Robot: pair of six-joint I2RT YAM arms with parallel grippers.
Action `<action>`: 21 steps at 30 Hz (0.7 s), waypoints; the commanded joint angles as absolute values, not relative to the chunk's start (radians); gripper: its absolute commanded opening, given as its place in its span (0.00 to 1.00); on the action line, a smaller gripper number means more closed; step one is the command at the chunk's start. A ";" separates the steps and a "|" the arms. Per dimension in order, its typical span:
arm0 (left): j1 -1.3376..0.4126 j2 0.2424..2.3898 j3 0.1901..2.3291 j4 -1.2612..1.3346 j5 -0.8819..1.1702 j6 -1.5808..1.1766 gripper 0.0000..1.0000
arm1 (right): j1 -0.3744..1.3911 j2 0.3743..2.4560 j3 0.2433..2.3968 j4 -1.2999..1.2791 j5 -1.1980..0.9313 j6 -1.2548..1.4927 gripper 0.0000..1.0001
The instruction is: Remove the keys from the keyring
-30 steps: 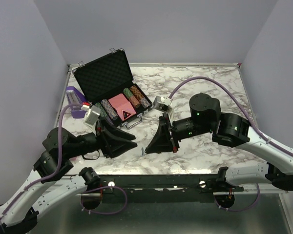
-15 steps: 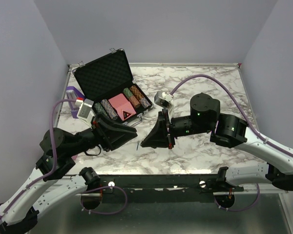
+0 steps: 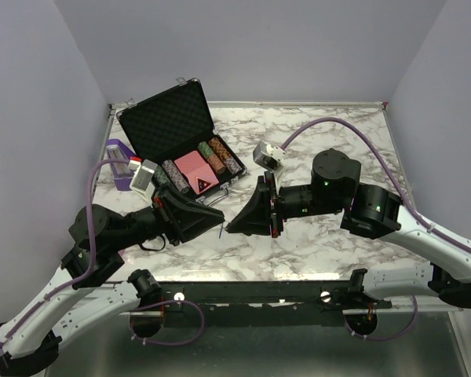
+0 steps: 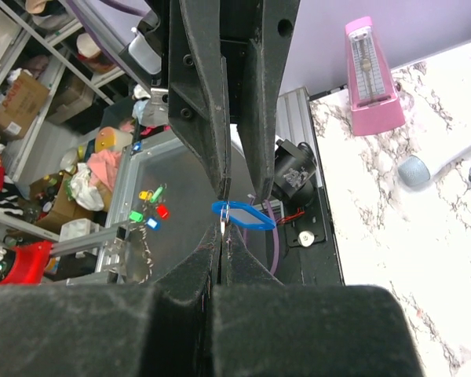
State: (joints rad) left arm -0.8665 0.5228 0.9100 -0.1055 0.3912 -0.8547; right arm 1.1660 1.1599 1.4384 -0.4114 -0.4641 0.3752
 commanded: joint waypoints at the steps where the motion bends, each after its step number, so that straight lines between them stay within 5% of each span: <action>1: -0.879 0.529 0.905 -0.086 0.419 -0.859 0.26 | 1.174 1.141 1.443 -0.379 -0.433 0.379 0.01; 11: -0.902 0.541 0.907 -0.094 0.423 -0.851 0.01 | 1.173 1.137 1.442 -0.371 -0.423 0.377 0.01; 21: -0.913 0.574 0.974 -0.187 0.478 -0.775 0.00 | 1.175 1.146 1.456 -0.394 -0.460 0.371 0.01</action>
